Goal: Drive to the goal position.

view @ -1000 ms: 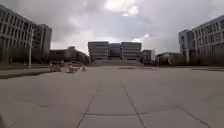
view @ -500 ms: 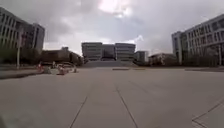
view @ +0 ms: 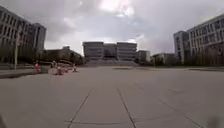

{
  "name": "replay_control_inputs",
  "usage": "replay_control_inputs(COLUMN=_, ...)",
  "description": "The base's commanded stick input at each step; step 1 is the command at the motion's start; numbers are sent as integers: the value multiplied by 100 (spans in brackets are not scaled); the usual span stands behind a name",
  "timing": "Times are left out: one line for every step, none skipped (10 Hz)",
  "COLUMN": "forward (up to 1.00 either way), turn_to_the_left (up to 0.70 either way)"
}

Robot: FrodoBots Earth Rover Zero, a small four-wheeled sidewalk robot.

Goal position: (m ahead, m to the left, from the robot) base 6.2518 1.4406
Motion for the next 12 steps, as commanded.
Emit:
replay_control_inputs(forward=100, turn_to_the_left=0)
replay_control_inputs(forward=100, turn_to_the_left=0)
replay_control_inputs(forward=100, turn_to_the_left=0)
replay_control_inputs(forward=100, turn_to_the_left=0)
replay_control_inputs(forward=100, turn_to_the_left=0)
replay_control_inputs(forward=100, turn_to_the_left=0)
replay_control_inputs(forward=100, turn_to_the_left=0)
replay_control_inputs(forward=100, turn_to_the_left=0)
replay_control_inputs(forward=100, turn_to_the_left=0)
replay_control_inputs(forward=100, turn_to_the_left=0)
replay_control_inputs(forward=100, turn_to_the_left=0)
replay_control_inputs(forward=100, turn_to_the_left=0)
